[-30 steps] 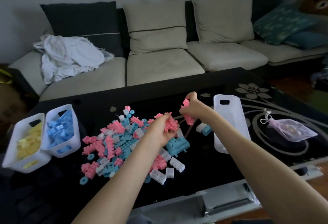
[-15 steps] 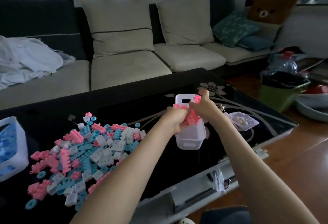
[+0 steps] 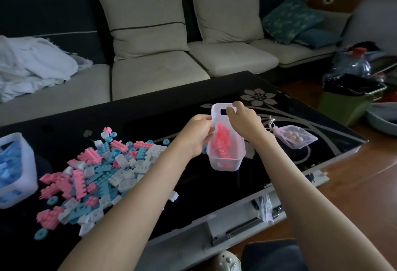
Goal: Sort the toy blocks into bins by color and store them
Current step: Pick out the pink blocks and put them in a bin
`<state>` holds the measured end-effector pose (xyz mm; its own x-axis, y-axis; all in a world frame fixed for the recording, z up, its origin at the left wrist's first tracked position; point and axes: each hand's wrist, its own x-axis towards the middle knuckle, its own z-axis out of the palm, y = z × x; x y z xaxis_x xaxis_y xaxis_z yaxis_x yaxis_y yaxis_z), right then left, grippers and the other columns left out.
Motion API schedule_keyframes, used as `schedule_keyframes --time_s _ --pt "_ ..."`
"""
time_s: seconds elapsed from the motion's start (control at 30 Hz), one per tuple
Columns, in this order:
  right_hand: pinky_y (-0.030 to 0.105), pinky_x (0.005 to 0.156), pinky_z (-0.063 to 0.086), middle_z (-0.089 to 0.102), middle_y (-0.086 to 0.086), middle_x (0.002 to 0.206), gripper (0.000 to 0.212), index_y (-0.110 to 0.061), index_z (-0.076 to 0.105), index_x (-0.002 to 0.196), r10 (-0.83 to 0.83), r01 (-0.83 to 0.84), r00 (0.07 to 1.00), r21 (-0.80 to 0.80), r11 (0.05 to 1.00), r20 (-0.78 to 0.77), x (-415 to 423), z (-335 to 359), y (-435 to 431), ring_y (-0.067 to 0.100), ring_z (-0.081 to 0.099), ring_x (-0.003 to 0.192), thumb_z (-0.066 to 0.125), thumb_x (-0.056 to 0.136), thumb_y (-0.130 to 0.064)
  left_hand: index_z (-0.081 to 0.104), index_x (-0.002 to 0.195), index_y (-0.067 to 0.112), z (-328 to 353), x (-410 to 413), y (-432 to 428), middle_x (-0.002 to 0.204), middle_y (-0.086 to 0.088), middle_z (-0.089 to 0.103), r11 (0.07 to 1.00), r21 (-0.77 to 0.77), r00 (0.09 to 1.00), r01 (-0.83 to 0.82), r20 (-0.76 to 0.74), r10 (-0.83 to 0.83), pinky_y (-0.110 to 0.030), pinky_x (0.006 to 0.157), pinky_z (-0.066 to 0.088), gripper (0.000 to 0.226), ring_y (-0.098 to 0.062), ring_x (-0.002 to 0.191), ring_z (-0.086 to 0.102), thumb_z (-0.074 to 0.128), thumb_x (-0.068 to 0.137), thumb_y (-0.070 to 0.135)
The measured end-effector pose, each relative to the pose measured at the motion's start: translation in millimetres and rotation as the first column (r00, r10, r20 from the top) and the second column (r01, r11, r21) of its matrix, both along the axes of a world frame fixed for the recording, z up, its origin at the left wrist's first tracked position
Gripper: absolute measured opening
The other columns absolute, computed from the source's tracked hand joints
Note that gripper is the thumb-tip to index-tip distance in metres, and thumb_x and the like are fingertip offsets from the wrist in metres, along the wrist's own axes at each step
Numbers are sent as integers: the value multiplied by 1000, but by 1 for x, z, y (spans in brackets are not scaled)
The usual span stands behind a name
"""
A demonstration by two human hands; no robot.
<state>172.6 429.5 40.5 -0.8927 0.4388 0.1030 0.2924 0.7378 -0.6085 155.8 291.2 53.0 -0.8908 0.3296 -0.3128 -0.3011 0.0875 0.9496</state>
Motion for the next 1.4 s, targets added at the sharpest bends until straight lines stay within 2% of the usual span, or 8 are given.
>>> schedule_keyframes --time_s 0.23,0.47,0.57,0.67,1.0,1.13,1.27,1.4 --pt "42 100 32 44 12 133 48 -11 38 136 344 -331 939 280 901 1 0 11 -78 32 35 126 49 92 -26 52 82 10 5 15 -82 73 -6 54 968 -203 989 -146 -51 138 -20 53 45 29 -13 59 49 32 94 -7" --pt "41 101 30 42 6 133 53 -17 37 136 772 -792 603 263 550 201 42 -8 -181 27 34 125 57 88 -30 58 87 11 4 44 -197 83 -6 61 846 -530 995 58 -42 -94 -20 58 43 26 -12 65 52 39 93 -5" --pt "37 96 32 46 4 126 48 -16 40 129 822 -845 523 262 467 225 54 -21 -211 24 39 117 58 85 -28 61 92 12 -5 60 -230 84 -4 61 675 -722 972 155 -12 -236 -23 64 46 15 -14 72 55 49 92 3" --pt "36 91 31 49 3 121 39 -17 44 120 797 -831 548 276 483 254 53 -27 -220 22 40 111 57 86 -27 55 97 22 -21 74 -247 93 1 59 451 -886 916 104 -92 -391 -28 66 45 15 -13 78 55 64 85 25" --pt "38 88 33 46 -4 84 11 -21 50 79 717 -809 585 332 484 380 48 -34 -235 22 44 98 51 89 -25 54 113 8 -51 85 -227 113 -13 53 272 -920 772 -280 -385 -505 -35 83 40 33 -29 109 48 52 90 31" --pt "37 96 37 55 2 105 20 -16 63 103 723 -795 607 277 540 331 37 -26 -224 20 43 106 49 91 -23 56 111 13 -54 74 -226 115 -11 51 196 -924 739 -328 -380 -557 -36 89 39 31 -29 112 45 50 94 38" --pt "33 83 45 62 17 98 29 3 63 94 697 -719 693 244 651 182 6 -12 -206 28 56 92 44 96 -19 59 109 14 -48 58 -230 113 -9 55 247 -928 729 -280 -373 -574 -38 92 39 37 -29 112 46 48 93 47" --pt "39 90 45 58 10 111 27 -7 60 110 573 -582 813 182 792 106 -36 -16 -188 23 53 102 41 98 -22 51 93 16 -39 46 -234 108 -4 53 378 -882 686 -282 -461 -563 -35 89 41 24 -23 106 47 52 89 40"
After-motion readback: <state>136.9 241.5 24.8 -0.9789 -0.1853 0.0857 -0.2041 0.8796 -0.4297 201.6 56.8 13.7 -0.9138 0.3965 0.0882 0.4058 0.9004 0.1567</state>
